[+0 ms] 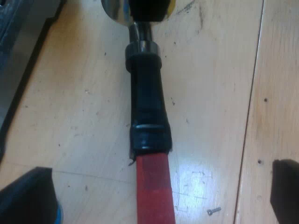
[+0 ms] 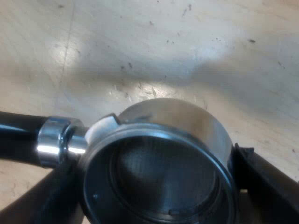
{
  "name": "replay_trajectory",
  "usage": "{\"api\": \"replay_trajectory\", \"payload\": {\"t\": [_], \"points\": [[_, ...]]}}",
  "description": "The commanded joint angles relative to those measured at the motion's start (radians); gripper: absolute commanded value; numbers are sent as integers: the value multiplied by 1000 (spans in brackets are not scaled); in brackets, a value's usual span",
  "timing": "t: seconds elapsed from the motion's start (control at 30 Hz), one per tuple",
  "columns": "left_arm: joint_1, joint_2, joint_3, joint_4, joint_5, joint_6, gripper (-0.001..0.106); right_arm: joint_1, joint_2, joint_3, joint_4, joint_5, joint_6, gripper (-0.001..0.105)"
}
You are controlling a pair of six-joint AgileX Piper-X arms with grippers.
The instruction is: Put the handle in the coffee machine
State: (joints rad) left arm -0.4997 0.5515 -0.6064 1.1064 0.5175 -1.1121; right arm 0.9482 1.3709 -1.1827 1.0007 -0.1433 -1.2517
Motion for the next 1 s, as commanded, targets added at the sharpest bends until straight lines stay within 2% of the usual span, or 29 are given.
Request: {"api": "replay_trajectory", "payload": {"t": [0.03,0.1,0.2,0.43,0.47,0.6,0.67,0.77,0.9,1.0], "points": [[-3,17,28,-8,12,14,94,-3,-14,-16,10,-20,29,0],[-3,33,58,-24,0,21,94,-3,-14,-16,14,-21,41,0],[-3,54,82,-53,-58,51,94,-3,-14,-16,14,-28,44,0],[-3,139,81,-119,-41,66,94,-3,-14,-16,14,-55,64,0],[-3,168,81,-133,-22,66,94,-3,-14,-16,14,-55,67,0],[-3,207,81,-170,41,144,94,-3,-14,-16,14,-58,78,0],[-3,214,85,-183,41,185,94,-3,-14,-16,14,-58,83,0],[-3,217,119,-209,39,206,94,-3,-14,-16,14,-58,88,0],[-3,217,165,-259,34,206,94,-3,-14,-16,14,-58,88,0],[-3,217,167,-292,34,202,94,-3,-14,-16,12,-61,96,0]]}}
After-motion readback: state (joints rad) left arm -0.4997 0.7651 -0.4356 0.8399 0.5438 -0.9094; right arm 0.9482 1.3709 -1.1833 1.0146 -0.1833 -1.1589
